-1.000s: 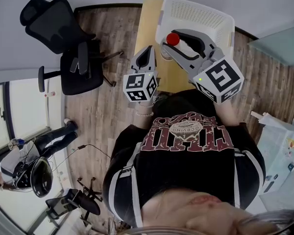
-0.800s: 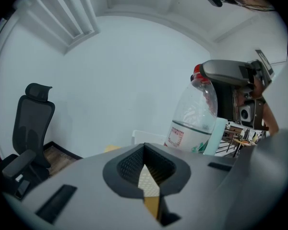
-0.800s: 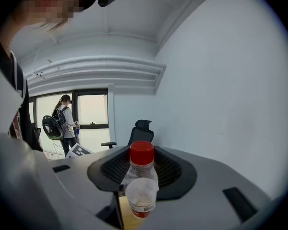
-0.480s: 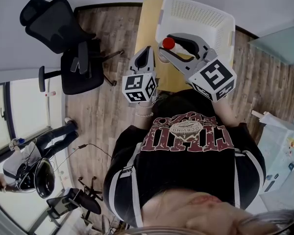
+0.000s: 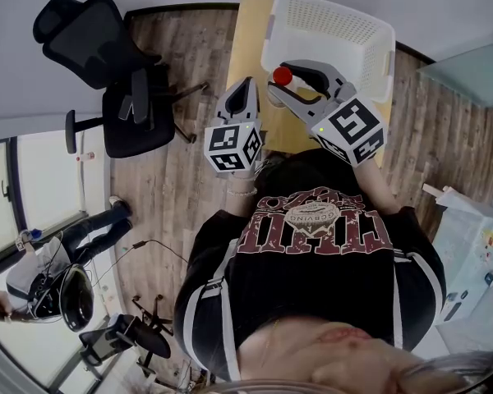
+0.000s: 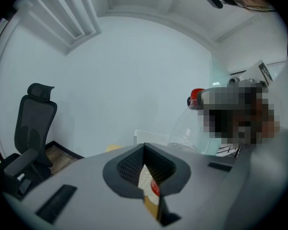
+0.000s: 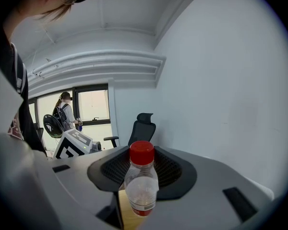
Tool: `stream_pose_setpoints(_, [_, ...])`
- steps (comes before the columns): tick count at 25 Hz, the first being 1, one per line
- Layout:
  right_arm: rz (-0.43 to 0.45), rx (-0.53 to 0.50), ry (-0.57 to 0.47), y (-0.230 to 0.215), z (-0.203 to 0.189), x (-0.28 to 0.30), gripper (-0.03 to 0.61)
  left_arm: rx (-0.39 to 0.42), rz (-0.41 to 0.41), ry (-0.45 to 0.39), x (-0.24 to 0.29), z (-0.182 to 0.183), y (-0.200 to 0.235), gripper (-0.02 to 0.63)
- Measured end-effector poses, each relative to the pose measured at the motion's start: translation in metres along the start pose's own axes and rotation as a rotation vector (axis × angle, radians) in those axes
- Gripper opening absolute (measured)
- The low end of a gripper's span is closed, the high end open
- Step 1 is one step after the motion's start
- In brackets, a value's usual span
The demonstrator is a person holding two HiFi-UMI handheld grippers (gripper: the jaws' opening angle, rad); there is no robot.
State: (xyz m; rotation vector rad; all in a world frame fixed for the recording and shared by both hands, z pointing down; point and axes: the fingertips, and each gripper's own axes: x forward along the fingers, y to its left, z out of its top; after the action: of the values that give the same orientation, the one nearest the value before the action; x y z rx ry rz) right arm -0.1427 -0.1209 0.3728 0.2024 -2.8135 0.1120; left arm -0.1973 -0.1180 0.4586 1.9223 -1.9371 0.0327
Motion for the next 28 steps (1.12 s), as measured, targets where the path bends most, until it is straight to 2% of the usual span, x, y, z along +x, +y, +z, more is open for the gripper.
stream_pose_setpoints(28, [-0.007, 0.041, 0.087, -0.007, -0.07, 0.019, 0.164, -0.003, 0.001, 0.016, 0.003, -0.006, 0.0, 0.048])
